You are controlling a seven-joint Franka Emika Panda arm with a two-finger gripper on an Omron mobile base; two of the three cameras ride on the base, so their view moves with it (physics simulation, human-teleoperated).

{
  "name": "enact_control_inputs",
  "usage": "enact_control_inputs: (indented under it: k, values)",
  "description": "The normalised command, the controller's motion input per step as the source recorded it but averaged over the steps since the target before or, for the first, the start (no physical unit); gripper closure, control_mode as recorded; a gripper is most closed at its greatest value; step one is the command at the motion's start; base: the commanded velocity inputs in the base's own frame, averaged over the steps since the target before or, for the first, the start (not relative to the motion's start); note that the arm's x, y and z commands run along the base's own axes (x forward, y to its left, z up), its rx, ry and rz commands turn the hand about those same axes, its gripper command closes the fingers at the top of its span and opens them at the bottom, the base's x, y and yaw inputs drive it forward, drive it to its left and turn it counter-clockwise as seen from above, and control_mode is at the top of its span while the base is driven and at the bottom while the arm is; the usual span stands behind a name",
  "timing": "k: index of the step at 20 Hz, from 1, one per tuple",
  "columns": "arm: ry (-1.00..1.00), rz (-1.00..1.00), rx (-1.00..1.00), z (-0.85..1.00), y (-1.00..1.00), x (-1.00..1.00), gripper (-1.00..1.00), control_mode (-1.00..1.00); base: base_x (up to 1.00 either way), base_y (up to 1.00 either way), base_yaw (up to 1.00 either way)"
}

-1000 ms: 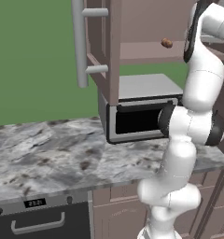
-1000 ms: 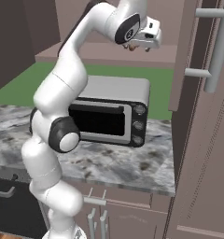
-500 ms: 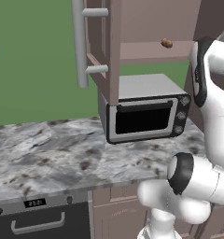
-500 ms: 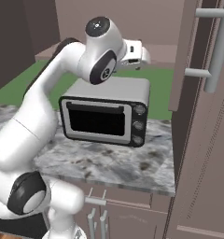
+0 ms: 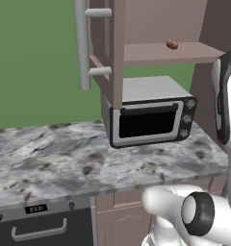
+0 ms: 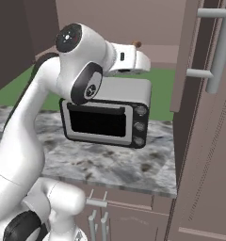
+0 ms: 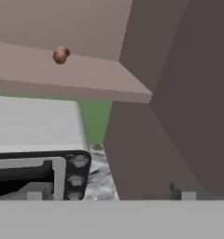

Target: Pick the potato from the counter and place it in the cabinet. Then close the cabinet.

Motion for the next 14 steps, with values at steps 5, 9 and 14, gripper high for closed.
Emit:
enact_control_inputs:
  k: [5, 9, 14]
  values:
    - [0.25, -0.21, 0.33, 0.65, -0.39, -1.00, -1.00, -1.00, 0.00, 0.00, 0.00]
    - [0.16, -0.21, 0.48, 0.04, -0.52, -0.93, -1.00, -1.00, 0.00, 0.00, 0.00]
    - [-0.09, -0.14, 0.56, -0.12, -0.39, -0.93, -1.00, -1.00, 0.00, 0.00, 0.00]
